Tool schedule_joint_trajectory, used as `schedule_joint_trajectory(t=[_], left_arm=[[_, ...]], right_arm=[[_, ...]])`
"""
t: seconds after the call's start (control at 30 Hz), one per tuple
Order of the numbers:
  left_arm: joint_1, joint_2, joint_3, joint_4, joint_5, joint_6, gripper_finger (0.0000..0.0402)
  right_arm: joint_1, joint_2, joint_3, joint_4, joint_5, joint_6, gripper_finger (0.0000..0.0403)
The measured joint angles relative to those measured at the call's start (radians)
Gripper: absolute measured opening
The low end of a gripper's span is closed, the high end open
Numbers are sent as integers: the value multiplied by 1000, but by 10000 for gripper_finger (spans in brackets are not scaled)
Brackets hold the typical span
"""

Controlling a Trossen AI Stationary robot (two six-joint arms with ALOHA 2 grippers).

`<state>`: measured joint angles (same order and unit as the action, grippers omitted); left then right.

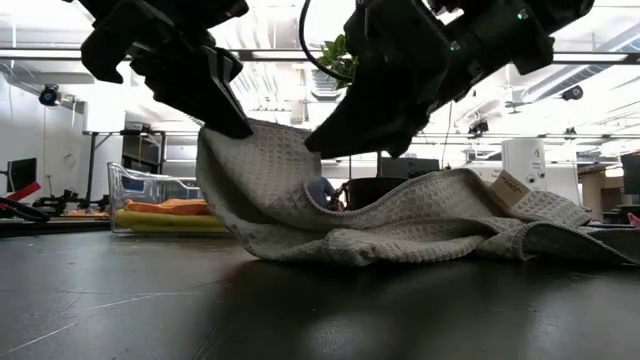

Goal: Fold microfiber towels
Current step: Fold the gray towel

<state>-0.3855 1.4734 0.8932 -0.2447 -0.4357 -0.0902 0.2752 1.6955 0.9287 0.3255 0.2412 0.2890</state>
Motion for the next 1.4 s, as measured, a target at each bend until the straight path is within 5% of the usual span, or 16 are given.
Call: schedule_joint_trajectory(t=[0.2, 0.47, 0.7, 0.87, 1.07, 1.4], left_arm=[[0, 0, 0, 3, -3, 0, 1], [4, -2, -1, 27, -23, -5, 1], [6, -2, -1, 27, 13, -46, 5], [6, -2, -2, 27, 39, -114, 45], [6, -2, -10, 31, 41, -141, 96], [6, -2, -17, 60, 41, -140, 105]], right_arm=[[-13, 29, 0, 78, -9, -24, 108], [-21, 40, 1, 104, 1, -162, 15], [-21, 21, 28, 50, -14, -372, 9], [-27, 20, 103, -76, -42, -462, 9], [-28, 20, 149, -152, -42, -491, 9], [-27, 19, 148, -185, -40, -484, 9]])
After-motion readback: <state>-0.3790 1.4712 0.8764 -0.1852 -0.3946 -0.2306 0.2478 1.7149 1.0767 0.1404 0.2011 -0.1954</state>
